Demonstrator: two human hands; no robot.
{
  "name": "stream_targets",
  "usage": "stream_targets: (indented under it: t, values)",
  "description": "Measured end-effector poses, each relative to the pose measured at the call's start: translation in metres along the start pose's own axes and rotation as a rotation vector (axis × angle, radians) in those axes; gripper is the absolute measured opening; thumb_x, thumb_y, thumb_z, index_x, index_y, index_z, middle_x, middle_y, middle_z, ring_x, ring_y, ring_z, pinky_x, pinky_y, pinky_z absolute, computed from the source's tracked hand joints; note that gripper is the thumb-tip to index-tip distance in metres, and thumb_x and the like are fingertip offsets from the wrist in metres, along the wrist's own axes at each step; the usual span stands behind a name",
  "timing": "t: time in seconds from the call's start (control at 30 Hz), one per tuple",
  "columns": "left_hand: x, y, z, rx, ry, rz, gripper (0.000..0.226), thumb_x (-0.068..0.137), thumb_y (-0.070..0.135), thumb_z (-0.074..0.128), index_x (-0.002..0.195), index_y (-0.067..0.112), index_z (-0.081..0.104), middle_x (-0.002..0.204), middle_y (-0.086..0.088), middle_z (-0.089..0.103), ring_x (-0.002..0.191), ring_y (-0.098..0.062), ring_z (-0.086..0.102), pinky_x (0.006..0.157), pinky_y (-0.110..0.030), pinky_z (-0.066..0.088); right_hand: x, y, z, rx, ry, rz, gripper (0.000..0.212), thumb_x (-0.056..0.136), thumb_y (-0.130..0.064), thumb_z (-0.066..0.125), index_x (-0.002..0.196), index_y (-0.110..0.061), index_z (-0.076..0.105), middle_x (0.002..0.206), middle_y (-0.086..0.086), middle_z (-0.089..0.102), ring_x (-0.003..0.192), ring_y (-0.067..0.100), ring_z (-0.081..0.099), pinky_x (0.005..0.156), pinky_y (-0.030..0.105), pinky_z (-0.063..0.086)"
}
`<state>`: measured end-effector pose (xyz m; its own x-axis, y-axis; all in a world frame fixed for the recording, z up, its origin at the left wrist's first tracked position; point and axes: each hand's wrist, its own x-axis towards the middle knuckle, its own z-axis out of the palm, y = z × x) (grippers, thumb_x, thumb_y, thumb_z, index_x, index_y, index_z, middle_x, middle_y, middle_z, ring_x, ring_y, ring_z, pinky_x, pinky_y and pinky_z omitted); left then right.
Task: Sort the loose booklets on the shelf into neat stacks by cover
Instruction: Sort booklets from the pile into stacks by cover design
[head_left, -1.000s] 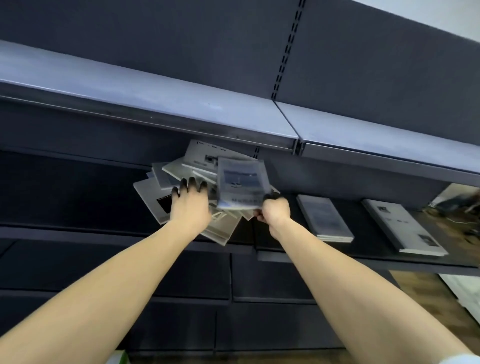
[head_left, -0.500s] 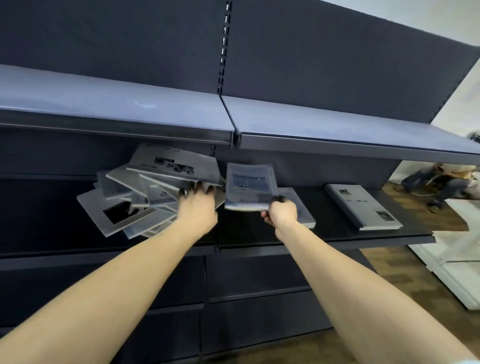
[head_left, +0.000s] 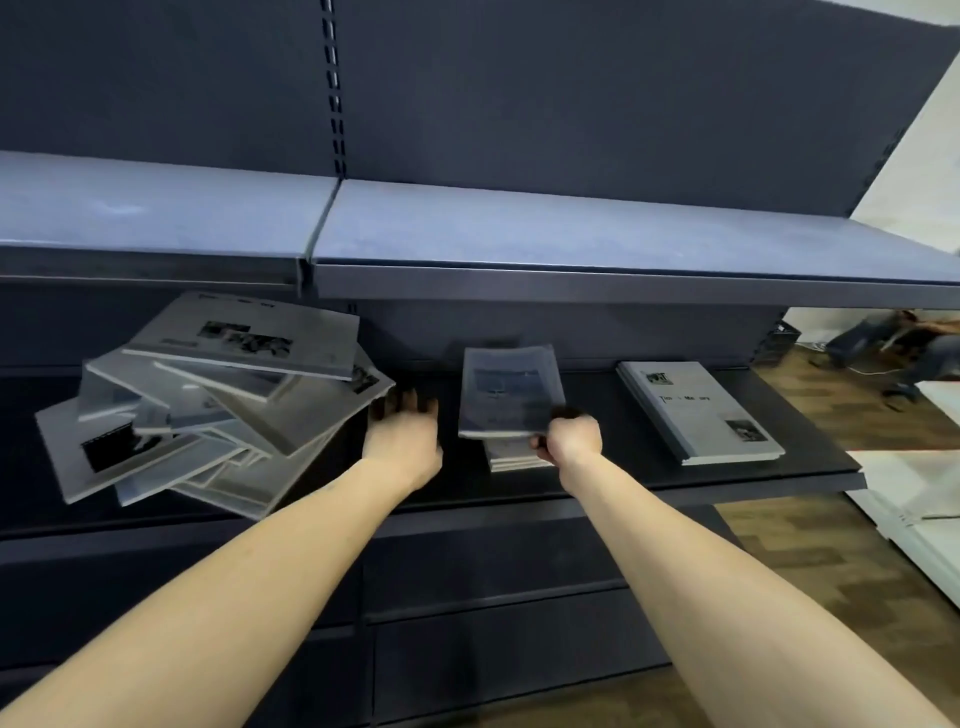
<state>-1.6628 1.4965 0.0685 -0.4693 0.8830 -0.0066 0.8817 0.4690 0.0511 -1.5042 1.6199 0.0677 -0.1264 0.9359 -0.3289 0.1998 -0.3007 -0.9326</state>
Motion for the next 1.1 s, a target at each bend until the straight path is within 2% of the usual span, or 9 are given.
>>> stream_targets:
  t: [0.13,0.23,0.37,0.57,0.63,0.73,0.83,0.97,1.1]
  values:
    - [0.013,0.031,0.012,-0.004,-0.032,-0.009,0.070,0.095,0.033,0.051,0.155,0.018,0.018,0.161,-0.011,0.015,0.147,-0.034,0.014,0.119,-0.048,0.019,0.029,0.001,-0.020,-0.081,-0.078,-0.005,0.027,0.101,-0.001,0.039,0.122,0.000,0.057,0.095,0.014,0.062,0.064,0.021,0.061,0.045,0.023,0.048]
    - [0.021,0.045,0.021,-0.031,-0.047,-0.031,0.071,0.095,0.032,0.050,0.156,0.020,0.016,0.162,-0.008,0.013,0.148,-0.032,0.011,0.119,-0.048,0.018,0.050,0.006,-0.030,-0.174,-0.139,-0.058,0.030,0.102,-0.004,0.042,0.125,0.009,0.056,0.090,0.012,0.059,0.066,0.015,0.059,0.045,0.017,0.049]
    - [0.027,0.058,0.033,-0.043,-0.043,-0.092,0.068,0.095,0.032,0.049,0.155,0.022,0.018,0.161,-0.006,0.016,0.148,-0.031,0.012,0.119,-0.046,0.019,0.066,0.014,-0.036,-0.198,-0.224,-0.031,0.009,0.101,-0.004,0.048,0.106,-0.002,0.056,0.094,0.012,0.063,0.077,0.023,0.065,0.068,0.030,0.057]
    - [0.031,0.067,0.046,-0.003,-0.108,-0.152,0.069,0.096,0.036,0.048,0.155,0.022,0.017,0.160,-0.010,0.018,0.147,-0.034,0.015,0.119,-0.047,0.019,0.085,0.026,-0.034,-0.019,-0.270,0.022,0.014,0.102,-0.013,0.052,0.115,-0.011,0.052,0.107,0.012,0.063,0.066,0.020,0.066,0.049,0.022,0.053]
    - [0.035,0.067,0.049,0.019,-0.118,-0.163,0.067,0.096,0.036,0.049,0.154,0.021,0.020,0.158,-0.011,0.021,0.146,-0.034,0.018,0.118,-0.047,0.021,0.091,0.027,-0.031,-0.050,-0.274,0.014,0.018,0.099,-0.017,0.058,0.115,-0.010,0.053,0.108,0.012,0.063,0.067,0.020,0.066,0.046,0.021,0.052]
    - [0.040,0.065,0.051,0.014,-0.138,-0.196,0.065,0.095,0.036,0.049,0.153,0.021,0.023,0.158,-0.012,0.019,0.146,-0.034,0.016,0.118,-0.046,0.021,0.103,0.030,-0.028,-0.467,-0.177,-0.171,0.041,0.093,-0.042,0.063,0.121,-0.013,0.058,0.107,0.008,0.067,0.083,0.024,0.068,0.064,0.032,0.055]
    - [0.044,0.065,0.053,0.015,-0.142,-0.202,0.062,0.096,0.035,0.049,0.152,0.022,0.026,0.158,-0.012,0.019,0.146,-0.034,0.015,0.118,-0.045,0.021,0.105,0.035,-0.030,-0.799,-0.116,-0.300,0.055,0.089,-0.056,0.060,0.129,-0.018,0.054,0.117,0.006,0.064,0.104,0.027,0.064,0.073,0.033,0.048]
    - [0.048,0.070,0.052,0.007,-0.146,-0.201,0.057,0.096,0.034,0.049,0.149,0.021,0.031,0.157,-0.011,0.020,0.147,-0.034,0.013,0.118,-0.045,0.021,0.106,0.042,-0.030,-0.906,-0.107,-0.322,0.069,0.088,-0.058,0.061,0.137,-0.012,0.049,0.136,0.012,0.051,0.125,0.031,0.049,0.089,0.040,0.048]
    - [0.049,0.073,0.046,0.031,-0.145,-0.205,0.055,0.097,0.032,0.047,0.149,0.021,0.031,0.158,-0.012,0.018,0.147,-0.034,0.013,0.118,-0.045,0.021,0.101,0.036,-0.030,-0.937,-0.078,-0.290,0.073,0.087,-0.054,0.065,0.141,-0.010,0.043,0.146,0.015,0.033,0.132,0.033,0.037,0.094,0.041,0.046]
